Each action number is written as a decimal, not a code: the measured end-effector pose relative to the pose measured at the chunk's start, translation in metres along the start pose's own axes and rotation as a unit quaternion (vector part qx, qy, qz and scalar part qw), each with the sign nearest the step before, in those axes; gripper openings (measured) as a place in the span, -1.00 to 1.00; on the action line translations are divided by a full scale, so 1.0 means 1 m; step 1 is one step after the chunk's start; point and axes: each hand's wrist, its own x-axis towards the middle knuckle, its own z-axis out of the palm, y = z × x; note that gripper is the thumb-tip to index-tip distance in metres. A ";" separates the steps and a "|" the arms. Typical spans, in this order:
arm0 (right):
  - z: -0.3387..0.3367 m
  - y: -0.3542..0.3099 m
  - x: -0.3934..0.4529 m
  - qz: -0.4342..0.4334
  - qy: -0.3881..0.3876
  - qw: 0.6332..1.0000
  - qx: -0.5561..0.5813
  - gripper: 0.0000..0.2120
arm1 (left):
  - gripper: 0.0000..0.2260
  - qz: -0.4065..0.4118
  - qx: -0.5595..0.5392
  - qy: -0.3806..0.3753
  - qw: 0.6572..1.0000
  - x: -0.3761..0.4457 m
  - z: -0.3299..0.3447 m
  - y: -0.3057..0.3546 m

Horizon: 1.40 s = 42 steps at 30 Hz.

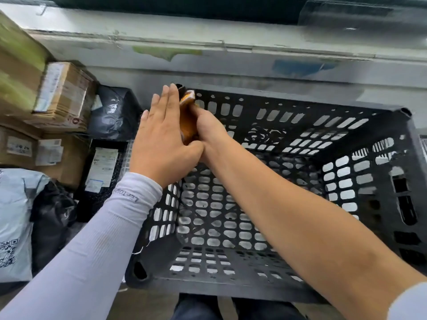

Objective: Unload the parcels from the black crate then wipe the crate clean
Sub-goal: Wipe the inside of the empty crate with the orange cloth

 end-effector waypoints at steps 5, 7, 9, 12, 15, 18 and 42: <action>0.003 0.007 0.005 0.011 -0.026 1.000 -0.008 -0.53 | -0.16 -0.017 -0.043 -0.003 0.999 0.000 -0.001 -0.001; 0.004 0.014 0.006 0.011 -0.049 0.999 -0.018 -0.49 | -0.22 -0.022 -0.042 -0.003 0.999 0.001 0.000 0.000; 0.004 0.018 0.004 0.018 -0.094 0.995 -0.013 -0.48 | -0.25 -0.020 -0.033 -0.003 0.999 0.001 0.001 0.000; 0.001 0.019 0.002 0.026 -0.138 0.989 -0.038 -0.45 | -0.27 -0.016 -0.025 -0.005 1.000 0.001 0.001 0.000; -0.003 0.028 0.009 0.004 -0.122 0.989 -0.087 -0.38 | -0.26 -0.010 0.006 -0.006 1.000 0.003 0.002 -0.002; -0.005 0.038 0.023 0.003 -0.080 0.994 -0.070 -0.42 | -0.23 -0.005 0.040 -0.016 0.999 -0.002 0.003 -0.008; 0.013 0.015 -0.012 0.001 -0.026 0.991 -0.133 -0.56 | -0.16 -0.034 0.136 0.010 0.990 -0.099 0.009 -0.015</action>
